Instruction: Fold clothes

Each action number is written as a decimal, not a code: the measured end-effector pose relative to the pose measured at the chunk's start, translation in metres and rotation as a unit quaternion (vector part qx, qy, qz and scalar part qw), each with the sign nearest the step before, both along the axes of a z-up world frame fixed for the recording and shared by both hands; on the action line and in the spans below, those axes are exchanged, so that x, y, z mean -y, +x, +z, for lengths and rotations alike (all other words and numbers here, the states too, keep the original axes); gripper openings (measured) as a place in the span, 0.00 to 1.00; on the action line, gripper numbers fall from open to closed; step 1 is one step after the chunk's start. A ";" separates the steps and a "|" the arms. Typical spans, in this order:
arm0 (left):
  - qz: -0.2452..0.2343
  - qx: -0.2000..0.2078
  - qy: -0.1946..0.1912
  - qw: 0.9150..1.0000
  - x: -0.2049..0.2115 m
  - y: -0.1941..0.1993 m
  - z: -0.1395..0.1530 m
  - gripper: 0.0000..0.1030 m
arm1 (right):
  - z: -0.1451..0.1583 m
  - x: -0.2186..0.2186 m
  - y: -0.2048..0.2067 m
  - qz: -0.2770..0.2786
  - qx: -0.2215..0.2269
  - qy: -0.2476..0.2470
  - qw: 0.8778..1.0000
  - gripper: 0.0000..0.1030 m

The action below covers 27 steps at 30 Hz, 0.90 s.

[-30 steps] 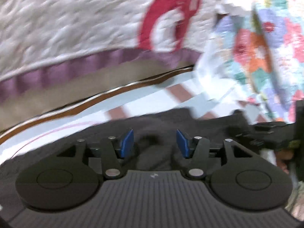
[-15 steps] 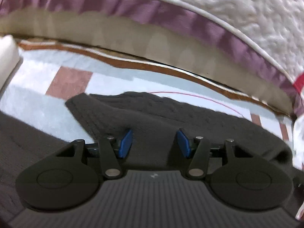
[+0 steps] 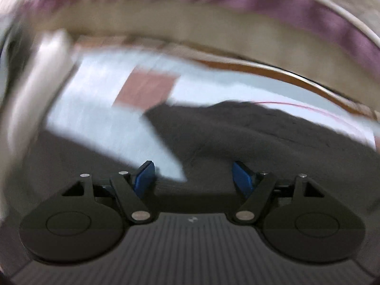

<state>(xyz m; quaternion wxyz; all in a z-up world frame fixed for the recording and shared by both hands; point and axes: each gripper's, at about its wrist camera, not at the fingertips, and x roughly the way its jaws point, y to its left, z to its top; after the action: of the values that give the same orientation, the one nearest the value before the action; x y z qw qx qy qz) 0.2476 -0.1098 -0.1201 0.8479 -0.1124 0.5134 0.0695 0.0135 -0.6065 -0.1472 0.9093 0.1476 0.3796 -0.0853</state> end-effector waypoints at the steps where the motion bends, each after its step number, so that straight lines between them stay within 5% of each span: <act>1: 0.023 0.012 -0.018 1.000 -0.004 0.001 -0.001 0.79 | 0.001 0.000 -0.001 0.001 0.002 0.000 1.000 0.17; 3: 0.032 0.014 -0.048 0.998 -0.005 0.009 -0.002 0.78 | 0.002 -0.001 -0.003 0.003 0.004 0.001 1.000 0.17; 6: 0.022 0.022 -0.041 0.999 0.004 0.016 -0.003 0.77 | 0.001 -0.003 -0.002 0.003 0.003 -0.004 1.000 0.18; 7: 0.008 0.033 -0.036 0.999 0.008 0.015 -0.002 0.68 | 0.002 -0.003 -0.002 0.003 0.005 -0.002 1.000 0.18; 10: -0.068 0.068 -0.003 0.995 0.030 0.014 0.009 0.15 | 0.000 -0.004 0.001 0.008 0.011 -0.006 1.000 0.18; 11: -0.098 0.074 0.038 0.992 0.043 0.017 0.018 0.12 | -0.001 -0.004 0.002 0.010 0.011 -0.007 1.000 0.18; 13: -0.146 0.123 0.098 0.977 0.065 0.022 0.051 0.12 | 0.002 -0.003 -0.003 0.001 0.035 0.004 0.999 0.17; 18: -0.123 0.293 0.083 0.944 0.064 0.022 0.145 0.12 | 0.016 -0.007 -0.013 0.000 0.090 0.002 0.996 0.16; 22: -0.093 0.291 0.083 0.949 0.051 0.025 0.143 0.16 | 0.013 -0.011 -0.006 0.002 0.101 -0.038 0.994 0.14; 24: -0.079 0.270 0.091 0.955 0.046 0.024 0.124 0.28 | 0.013 -0.011 -0.005 -0.003 0.111 -0.052 0.993 0.14; 26: -0.068 0.249 0.105 0.960 0.042 0.019 0.104 0.52 | 0.016 -0.006 -0.006 -0.016 0.130 -0.057 0.990 0.11; 27: -0.067 0.238 0.106 0.963 0.040 0.015 0.094 0.52 | 0.017 -0.003 -0.005 -0.019 0.133 -0.056 0.989 0.11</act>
<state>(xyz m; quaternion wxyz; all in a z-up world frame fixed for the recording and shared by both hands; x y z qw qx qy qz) 0.2630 -0.1499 -0.0263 0.9555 -0.0001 0.2924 0.0376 0.0080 -0.6031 -0.1304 0.9568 0.1140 0.2469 -0.1029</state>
